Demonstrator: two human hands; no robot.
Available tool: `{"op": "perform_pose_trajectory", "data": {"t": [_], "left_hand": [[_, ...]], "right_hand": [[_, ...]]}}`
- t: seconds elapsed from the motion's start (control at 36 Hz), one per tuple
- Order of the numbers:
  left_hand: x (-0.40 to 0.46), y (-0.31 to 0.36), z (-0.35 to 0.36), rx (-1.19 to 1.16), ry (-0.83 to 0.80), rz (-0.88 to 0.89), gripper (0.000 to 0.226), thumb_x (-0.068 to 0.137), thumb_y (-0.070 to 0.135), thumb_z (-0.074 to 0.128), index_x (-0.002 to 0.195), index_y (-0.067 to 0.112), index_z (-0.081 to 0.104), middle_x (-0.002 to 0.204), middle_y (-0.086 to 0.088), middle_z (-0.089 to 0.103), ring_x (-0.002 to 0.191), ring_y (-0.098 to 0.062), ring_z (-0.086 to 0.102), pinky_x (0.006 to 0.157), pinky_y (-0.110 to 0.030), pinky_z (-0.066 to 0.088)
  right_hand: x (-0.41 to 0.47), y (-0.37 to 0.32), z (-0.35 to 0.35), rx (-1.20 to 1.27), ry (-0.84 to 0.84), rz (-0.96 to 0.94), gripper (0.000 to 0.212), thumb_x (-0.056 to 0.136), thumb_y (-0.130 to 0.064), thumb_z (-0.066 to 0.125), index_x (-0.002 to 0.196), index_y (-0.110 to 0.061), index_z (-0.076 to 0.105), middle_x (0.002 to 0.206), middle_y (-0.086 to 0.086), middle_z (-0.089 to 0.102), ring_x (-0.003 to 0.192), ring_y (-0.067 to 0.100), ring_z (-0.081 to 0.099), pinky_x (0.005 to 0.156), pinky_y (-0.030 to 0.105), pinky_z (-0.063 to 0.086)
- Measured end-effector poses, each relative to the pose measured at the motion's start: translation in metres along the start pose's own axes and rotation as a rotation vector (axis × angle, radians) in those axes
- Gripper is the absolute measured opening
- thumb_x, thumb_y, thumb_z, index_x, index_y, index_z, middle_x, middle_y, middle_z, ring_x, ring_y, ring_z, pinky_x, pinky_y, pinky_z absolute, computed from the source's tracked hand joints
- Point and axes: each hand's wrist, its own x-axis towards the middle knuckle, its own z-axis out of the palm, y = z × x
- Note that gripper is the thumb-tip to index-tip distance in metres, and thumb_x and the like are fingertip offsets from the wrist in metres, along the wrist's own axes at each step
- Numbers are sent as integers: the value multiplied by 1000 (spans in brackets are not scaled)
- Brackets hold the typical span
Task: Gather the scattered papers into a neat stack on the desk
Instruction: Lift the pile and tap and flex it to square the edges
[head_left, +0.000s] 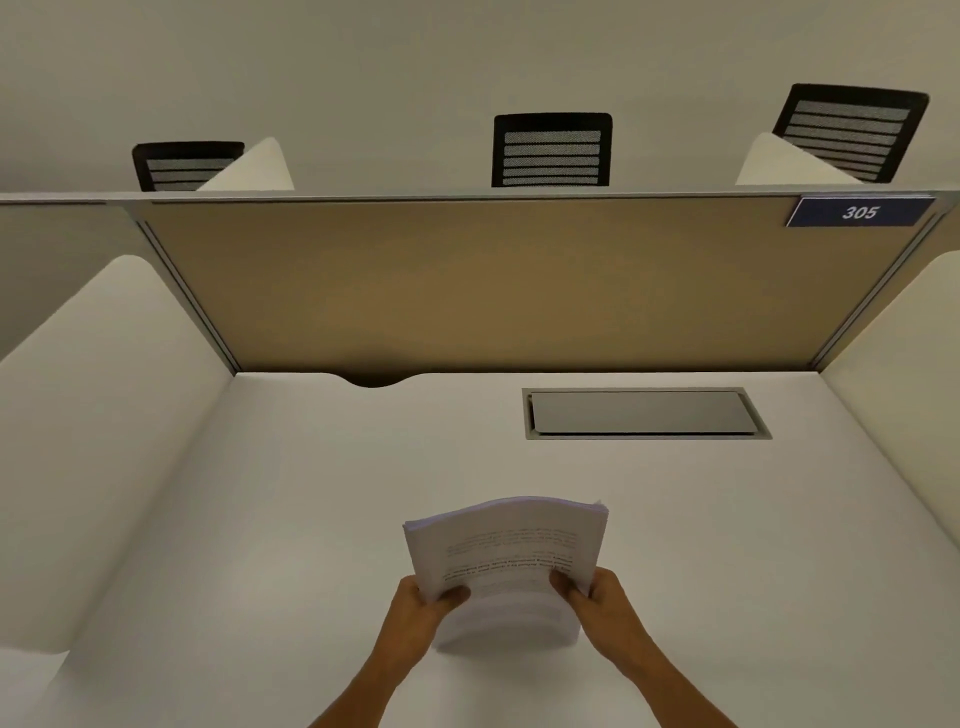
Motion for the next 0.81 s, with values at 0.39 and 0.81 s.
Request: {"op": "perform_pose_trajectory", "data": {"t": [0.39, 0.81], "left_hand": [[-6, 10, -4, -40, 44, 74, 39, 84, 5, 74, 107, 36, 68, 101, 12, 76, 92, -4, 70, 69, -12, 57], [11, 22, -30, -51, -79, 51, 52, 61, 37, 92, 109, 30, 73, 114, 2, 76, 107, -21, 71, 77, -24, 60]], "right_hand": [[-4, -12, -1, -31, 11, -53, 27, 99, -24, 60, 96, -44, 76, 100, -15, 78, 91, 5, 73, 74, 12, 56], [15, -27, -9, -287, -123, -1, 18, 98, -25, 62, 110, -20, 75, 104, -4, 79, 95, 13, 76, 87, 33, 62]]}}
